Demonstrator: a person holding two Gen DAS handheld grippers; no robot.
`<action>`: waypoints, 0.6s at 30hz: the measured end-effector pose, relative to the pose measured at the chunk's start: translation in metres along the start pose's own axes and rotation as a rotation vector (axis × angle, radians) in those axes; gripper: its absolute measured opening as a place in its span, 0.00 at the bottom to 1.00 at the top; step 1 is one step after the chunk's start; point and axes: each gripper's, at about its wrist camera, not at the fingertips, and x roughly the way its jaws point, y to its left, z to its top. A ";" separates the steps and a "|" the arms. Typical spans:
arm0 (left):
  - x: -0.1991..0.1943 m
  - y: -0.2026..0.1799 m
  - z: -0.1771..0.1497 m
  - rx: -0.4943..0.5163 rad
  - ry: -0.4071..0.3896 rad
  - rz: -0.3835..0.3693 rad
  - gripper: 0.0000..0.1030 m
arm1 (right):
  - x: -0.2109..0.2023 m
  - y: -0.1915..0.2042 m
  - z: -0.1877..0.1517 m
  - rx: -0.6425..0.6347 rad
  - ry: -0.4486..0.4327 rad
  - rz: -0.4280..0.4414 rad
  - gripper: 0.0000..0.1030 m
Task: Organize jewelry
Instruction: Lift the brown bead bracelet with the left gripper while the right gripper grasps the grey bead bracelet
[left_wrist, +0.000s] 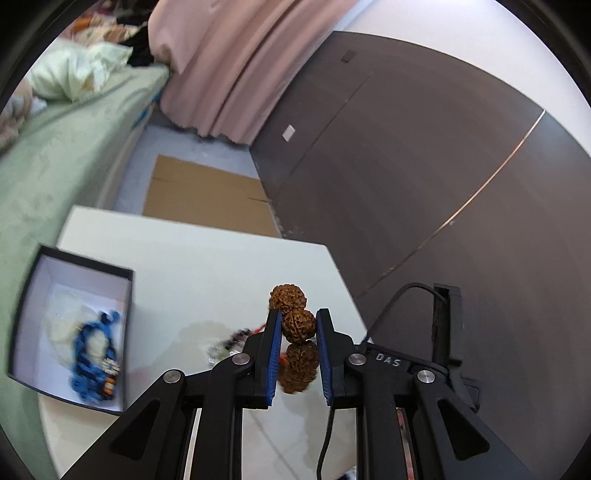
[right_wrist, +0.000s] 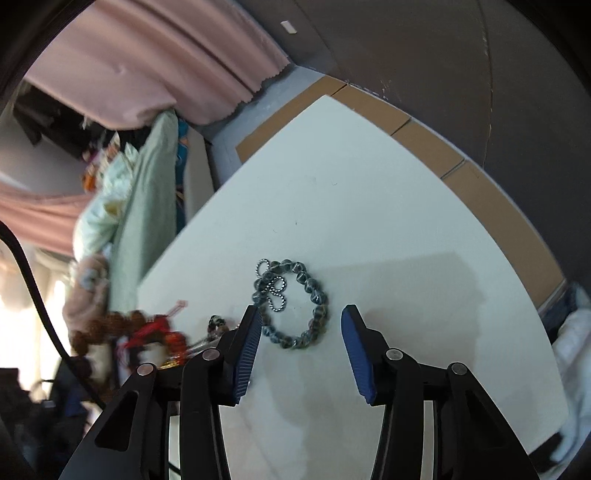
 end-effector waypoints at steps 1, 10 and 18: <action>0.000 -0.001 0.002 0.013 -0.004 0.025 0.19 | 0.003 0.002 0.001 -0.012 0.003 -0.013 0.46; 0.014 0.012 0.000 0.065 0.064 0.171 0.19 | 0.023 0.036 -0.005 -0.247 -0.023 -0.254 0.11; 0.059 0.015 -0.026 0.044 0.195 0.123 0.19 | 0.001 0.026 -0.001 -0.180 -0.040 -0.111 0.10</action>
